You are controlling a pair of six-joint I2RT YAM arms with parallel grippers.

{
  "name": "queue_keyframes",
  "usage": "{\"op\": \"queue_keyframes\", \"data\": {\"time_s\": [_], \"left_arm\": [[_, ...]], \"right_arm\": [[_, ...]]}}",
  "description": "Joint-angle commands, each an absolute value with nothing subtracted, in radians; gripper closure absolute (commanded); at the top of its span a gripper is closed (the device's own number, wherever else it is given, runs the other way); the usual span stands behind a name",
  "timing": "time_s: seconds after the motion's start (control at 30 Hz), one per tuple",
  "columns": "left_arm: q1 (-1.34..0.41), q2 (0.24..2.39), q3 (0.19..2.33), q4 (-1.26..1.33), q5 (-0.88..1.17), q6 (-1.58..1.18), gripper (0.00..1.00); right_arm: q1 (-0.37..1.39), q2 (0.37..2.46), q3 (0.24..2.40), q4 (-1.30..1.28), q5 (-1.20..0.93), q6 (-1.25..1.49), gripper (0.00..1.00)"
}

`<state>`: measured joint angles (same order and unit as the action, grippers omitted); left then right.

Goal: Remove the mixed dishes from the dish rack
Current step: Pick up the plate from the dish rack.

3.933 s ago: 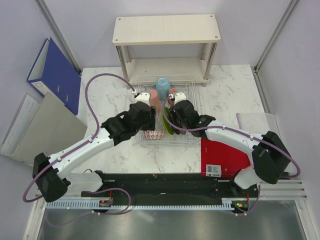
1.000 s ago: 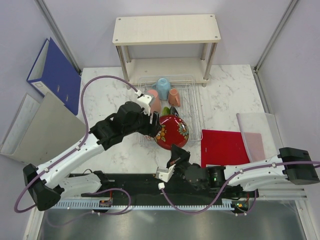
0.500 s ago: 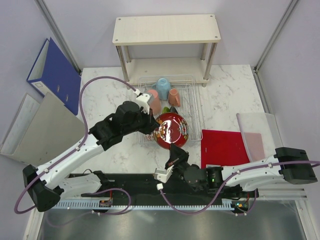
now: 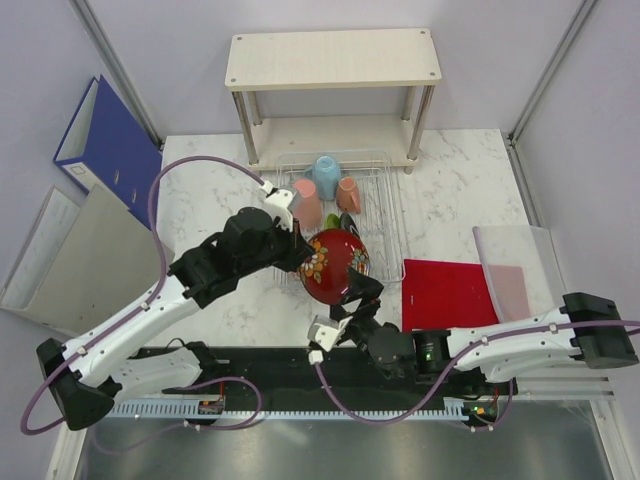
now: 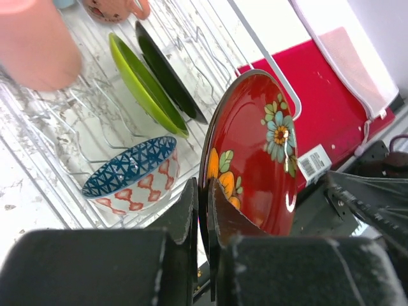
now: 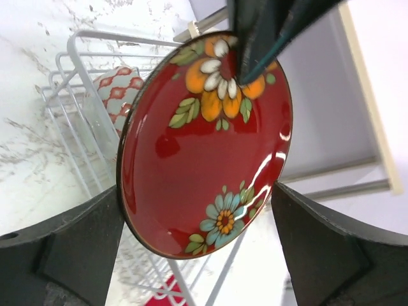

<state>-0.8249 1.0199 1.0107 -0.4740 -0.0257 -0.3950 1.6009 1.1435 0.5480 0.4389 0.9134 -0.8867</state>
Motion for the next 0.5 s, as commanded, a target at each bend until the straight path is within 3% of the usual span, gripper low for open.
{"op": "queue_keyframes", "data": {"time_s": [0.0, 0.17, 0.33, 0.47], "left_arm": [[-0.816, 1.005, 1.058, -0.485, -0.175, -0.396, 0.98], [-0.744, 1.009, 1.132, -0.512, -0.287, -0.468, 0.98], [-0.461, 1.000, 1.167, -0.535, -0.212, -0.625, 0.98], [-0.241, 1.011, 1.128, -0.499, -0.130, -0.715, 0.98]], "right_arm": [[1.586, 1.005, 0.707, 0.447, 1.001, -0.445, 0.02], [1.540, 0.826, 0.778, 0.270, 1.083, -0.121, 0.02], [1.539, 0.548, 0.667, 0.388, 1.179, -0.016, 0.02], [1.537, 0.440, 0.589, 0.390, 1.212, -0.003, 0.02]]}}
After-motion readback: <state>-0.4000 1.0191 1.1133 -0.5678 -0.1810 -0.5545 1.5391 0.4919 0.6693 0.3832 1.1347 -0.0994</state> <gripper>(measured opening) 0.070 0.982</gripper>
